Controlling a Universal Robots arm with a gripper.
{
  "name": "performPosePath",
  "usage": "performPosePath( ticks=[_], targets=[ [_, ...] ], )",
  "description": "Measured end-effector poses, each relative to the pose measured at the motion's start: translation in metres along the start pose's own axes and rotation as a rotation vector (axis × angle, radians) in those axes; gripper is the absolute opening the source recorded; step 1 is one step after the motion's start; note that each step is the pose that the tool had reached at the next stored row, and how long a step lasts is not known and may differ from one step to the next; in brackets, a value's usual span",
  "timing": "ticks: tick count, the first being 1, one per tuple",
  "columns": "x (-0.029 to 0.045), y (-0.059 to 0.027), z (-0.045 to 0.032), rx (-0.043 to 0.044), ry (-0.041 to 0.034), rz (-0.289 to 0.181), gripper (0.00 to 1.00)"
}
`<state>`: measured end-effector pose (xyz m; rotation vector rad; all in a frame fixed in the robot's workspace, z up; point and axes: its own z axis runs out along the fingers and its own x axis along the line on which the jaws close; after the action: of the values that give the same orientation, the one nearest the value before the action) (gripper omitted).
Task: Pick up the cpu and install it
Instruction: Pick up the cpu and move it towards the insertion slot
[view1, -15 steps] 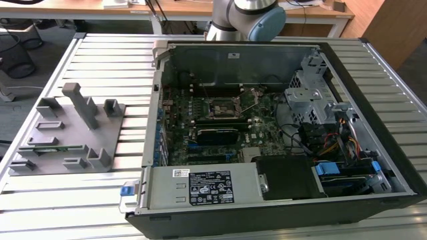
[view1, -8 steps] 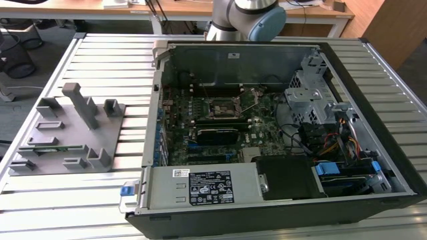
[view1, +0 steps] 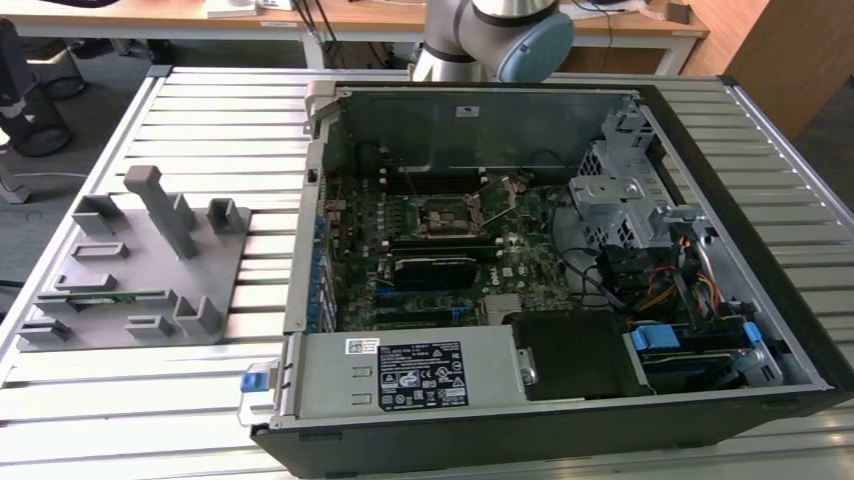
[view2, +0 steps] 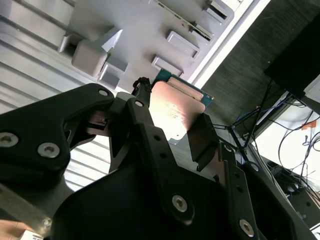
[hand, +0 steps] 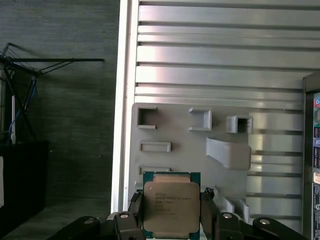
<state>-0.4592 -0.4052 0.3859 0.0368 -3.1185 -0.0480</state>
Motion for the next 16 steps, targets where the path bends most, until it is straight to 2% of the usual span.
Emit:
performPosePath(
  ticks=[6,16],
  targets=[
    [-0.0256,-0.0006,-0.0005,0.0,0.0001,0.0,0.54],
    [-0.0592,-0.0014,-0.0014,0.0,0.0004,0.0,0.54]
  ],
)
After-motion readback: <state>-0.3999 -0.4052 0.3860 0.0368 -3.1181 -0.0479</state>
